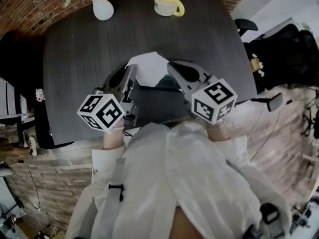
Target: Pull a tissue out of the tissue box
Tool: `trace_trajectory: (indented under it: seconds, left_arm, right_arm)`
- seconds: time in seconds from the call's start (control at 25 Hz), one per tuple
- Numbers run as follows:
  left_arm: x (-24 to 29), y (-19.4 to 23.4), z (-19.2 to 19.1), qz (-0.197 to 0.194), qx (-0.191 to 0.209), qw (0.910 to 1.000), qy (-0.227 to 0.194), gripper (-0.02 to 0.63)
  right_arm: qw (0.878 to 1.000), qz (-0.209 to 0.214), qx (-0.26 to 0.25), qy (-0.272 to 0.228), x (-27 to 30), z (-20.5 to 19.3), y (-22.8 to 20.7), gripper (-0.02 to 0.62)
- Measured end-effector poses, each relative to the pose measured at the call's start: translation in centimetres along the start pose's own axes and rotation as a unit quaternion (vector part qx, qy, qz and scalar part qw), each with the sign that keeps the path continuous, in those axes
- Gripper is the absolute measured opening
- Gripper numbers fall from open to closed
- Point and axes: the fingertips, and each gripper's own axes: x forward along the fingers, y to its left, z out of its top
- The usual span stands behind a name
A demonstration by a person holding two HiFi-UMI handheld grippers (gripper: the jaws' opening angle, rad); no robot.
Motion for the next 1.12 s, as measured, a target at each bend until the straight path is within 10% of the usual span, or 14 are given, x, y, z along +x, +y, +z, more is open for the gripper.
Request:
trace_trajectory:
  seconds: [1.12]
  left_arm:
    - [-0.9,0.0,0.0,-0.006,0.004,0.9999,0.012,0.006]
  right_arm:
    - [0.993,0.039,-0.075,0.081,-0.8,-1.4,0.9,0.003]
